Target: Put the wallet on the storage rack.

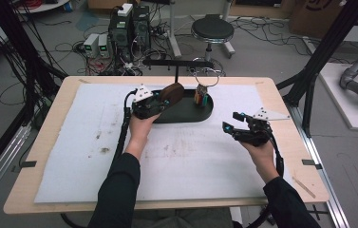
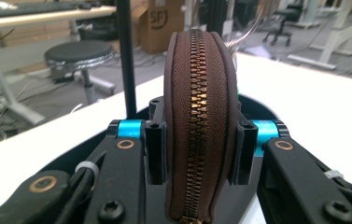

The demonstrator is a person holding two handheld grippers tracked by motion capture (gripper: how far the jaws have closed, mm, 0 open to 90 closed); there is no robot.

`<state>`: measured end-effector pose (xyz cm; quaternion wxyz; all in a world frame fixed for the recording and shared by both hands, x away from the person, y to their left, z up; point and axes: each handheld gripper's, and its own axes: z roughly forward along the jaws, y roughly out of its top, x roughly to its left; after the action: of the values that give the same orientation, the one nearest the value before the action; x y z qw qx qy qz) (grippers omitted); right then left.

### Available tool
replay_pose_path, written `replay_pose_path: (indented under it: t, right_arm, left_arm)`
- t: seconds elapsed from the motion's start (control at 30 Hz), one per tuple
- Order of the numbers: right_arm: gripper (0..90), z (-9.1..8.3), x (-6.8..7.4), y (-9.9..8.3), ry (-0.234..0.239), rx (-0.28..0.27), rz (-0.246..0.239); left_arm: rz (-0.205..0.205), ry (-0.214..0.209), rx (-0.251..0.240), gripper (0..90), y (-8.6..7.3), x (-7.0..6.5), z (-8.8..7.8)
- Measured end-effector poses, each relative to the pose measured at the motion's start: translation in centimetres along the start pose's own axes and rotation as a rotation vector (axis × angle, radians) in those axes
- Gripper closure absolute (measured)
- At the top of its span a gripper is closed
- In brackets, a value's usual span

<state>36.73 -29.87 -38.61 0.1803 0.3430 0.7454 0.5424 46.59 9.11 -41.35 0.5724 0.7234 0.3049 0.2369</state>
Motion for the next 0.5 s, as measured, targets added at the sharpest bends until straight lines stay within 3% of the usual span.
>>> replay_pose_path:
  t: [0.17,0.33,0.5]
  right_arm:
    - [31.5,0.0,-0.1,0.0,-0.002,0.0,-0.001]
    - [31.5,-0.1,-0.2,-0.1,-0.004,0.002,0.0]
    - [31.5,0.0,-0.2,-0.1,-0.003,0.006,0.005]
  left_arm:
    - [0.0,0.024,0.017,65.7,-0.5,0.0,0.6]
    - [-0.002,0.026,0.056,65.5,-1.3,0.0,1.2]
    - [-0.009,0.019,0.055,65.0,-1.7,-0.2,1.8]
